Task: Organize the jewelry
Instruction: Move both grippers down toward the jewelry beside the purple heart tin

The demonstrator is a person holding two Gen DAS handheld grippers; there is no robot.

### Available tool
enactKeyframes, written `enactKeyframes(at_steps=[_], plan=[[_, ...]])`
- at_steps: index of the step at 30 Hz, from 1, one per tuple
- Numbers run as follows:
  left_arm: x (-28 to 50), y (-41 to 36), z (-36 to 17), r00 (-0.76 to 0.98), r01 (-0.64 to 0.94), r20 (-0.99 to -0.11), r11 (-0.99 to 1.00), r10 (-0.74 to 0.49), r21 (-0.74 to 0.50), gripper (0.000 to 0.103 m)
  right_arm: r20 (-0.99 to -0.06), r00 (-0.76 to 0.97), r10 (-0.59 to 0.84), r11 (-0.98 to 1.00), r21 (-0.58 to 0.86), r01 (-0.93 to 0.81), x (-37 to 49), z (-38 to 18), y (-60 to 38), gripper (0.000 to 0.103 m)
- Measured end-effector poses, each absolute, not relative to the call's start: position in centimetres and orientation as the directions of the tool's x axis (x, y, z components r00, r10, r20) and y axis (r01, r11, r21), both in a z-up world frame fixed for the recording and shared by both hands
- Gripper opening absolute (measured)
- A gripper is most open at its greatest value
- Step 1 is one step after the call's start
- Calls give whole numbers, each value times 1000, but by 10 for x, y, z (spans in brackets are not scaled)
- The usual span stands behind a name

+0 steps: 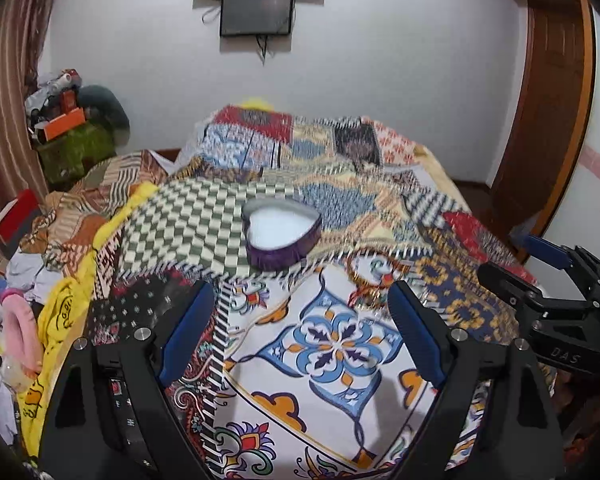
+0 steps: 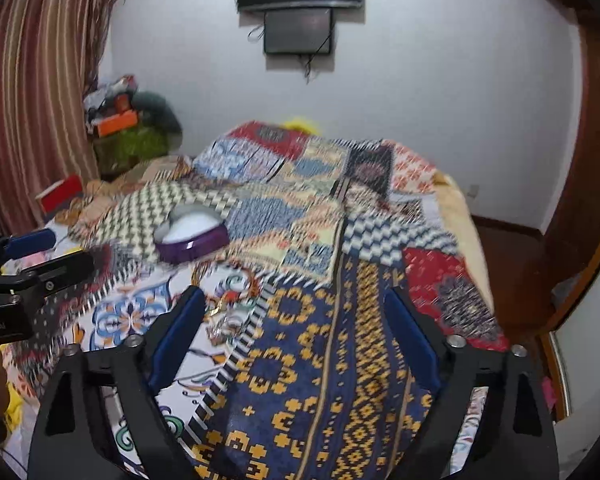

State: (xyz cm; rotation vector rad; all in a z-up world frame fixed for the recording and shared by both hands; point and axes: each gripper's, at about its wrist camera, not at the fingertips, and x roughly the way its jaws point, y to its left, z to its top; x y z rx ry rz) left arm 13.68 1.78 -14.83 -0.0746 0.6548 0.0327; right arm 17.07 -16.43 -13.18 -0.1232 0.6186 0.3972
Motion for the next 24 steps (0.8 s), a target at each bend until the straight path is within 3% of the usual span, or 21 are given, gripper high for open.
enactKeyframes(at_steps=[2, 17, 21, 24], plan=[[141, 17, -157, 769, -45, -639, 996, -10, -71, 89, -616, 709, 344, 905, 16, -425, 175, -140, -159, 70], [170, 20, -186, 653, 12, -749, 990, -113, -139, 88, -714, 517, 473, 805, 112, -582, 195, -171, -126, 38], [175, 17, -189, 634, 60, -752, 981, -180, -184, 72, -730, 488, 477, 795, 123, -594, 198, -175, -124, 36], [178, 11, -191, 625, 92, -750, 975, -216, -204, 61, -734, 481, 479, 791, 123, -600, 200, -177, -122, 25]])
